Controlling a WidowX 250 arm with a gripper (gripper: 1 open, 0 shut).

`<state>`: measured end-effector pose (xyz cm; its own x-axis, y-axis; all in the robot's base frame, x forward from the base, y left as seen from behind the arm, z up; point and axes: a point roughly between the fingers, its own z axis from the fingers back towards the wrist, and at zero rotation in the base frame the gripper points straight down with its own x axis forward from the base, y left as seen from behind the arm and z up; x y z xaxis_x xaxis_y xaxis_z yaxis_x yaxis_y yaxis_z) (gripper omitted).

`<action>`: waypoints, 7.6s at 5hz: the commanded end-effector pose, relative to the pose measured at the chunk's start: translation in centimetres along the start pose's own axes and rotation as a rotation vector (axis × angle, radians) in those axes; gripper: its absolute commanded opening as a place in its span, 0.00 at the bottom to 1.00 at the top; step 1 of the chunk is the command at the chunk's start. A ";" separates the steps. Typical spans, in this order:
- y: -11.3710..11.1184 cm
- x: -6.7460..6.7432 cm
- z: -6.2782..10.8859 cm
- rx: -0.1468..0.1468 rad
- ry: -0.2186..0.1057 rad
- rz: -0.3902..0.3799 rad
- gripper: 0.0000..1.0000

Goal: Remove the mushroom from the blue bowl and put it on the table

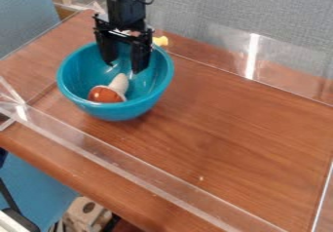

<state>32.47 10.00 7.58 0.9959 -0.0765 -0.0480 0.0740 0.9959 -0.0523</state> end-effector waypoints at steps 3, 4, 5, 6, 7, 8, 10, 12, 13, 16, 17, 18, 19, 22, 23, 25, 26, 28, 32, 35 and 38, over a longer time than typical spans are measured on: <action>-1.8 2.1 2.9 0.028 -0.087 0.013 1.00; -1.6 2.5 3.7 0.028 -0.092 0.034 1.00; -0.7 1.5 2.6 0.037 -0.075 0.037 1.00; 0.8 0.3 2.7 0.054 -0.071 0.089 1.00; 2.5 -0.9 3.2 0.070 -0.073 0.127 1.00; 2.4 -1.7 2.5 0.073 -0.061 0.050 1.00; 0.9 -2.1 1.0 0.052 -0.052 0.002 1.00; 0.2 -2.3 0.2 0.023 -0.047 0.096 1.00; -0.3 -2.7 0.7 0.012 -0.040 0.089 1.00; 0.4 -2.2 0.1 -0.010 -0.015 0.034 1.00; 0.1 -2.8 0.3 -0.016 -0.003 -0.028 1.00; -0.2 -3.4 0.7 -0.022 0.007 -0.079 1.00; -0.5 -4.0 1.2 -0.029 0.014 -0.123 1.00; -0.3 -4.4 -0.2 -0.057 0.009 -0.176 1.00; -0.4 -4.4 -1.0 -0.062 0.006 -0.209 1.00; -0.5 -4.2 -1.3 -0.067 -0.025 -0.178 0.00; 0.0 -4.5 -0.7 -0.065 -0.045 -0.152 0.00; -0.3 -4.7 3.5 -0.041 -0.137 -0.049 0.00; -11.7 -2.3 9.3 -0.047 -0.246 -0.085 0.00; -20.0 -2.3 2.5 -0.028 -0.160 -0.214 0.00; -15.4 -1.6 -3.0 -0.028 -0.086 -0.288 0.00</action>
<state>29.02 -5.60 4.52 0.9375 -0.3472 0.0226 0.3478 0.9333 -0.0893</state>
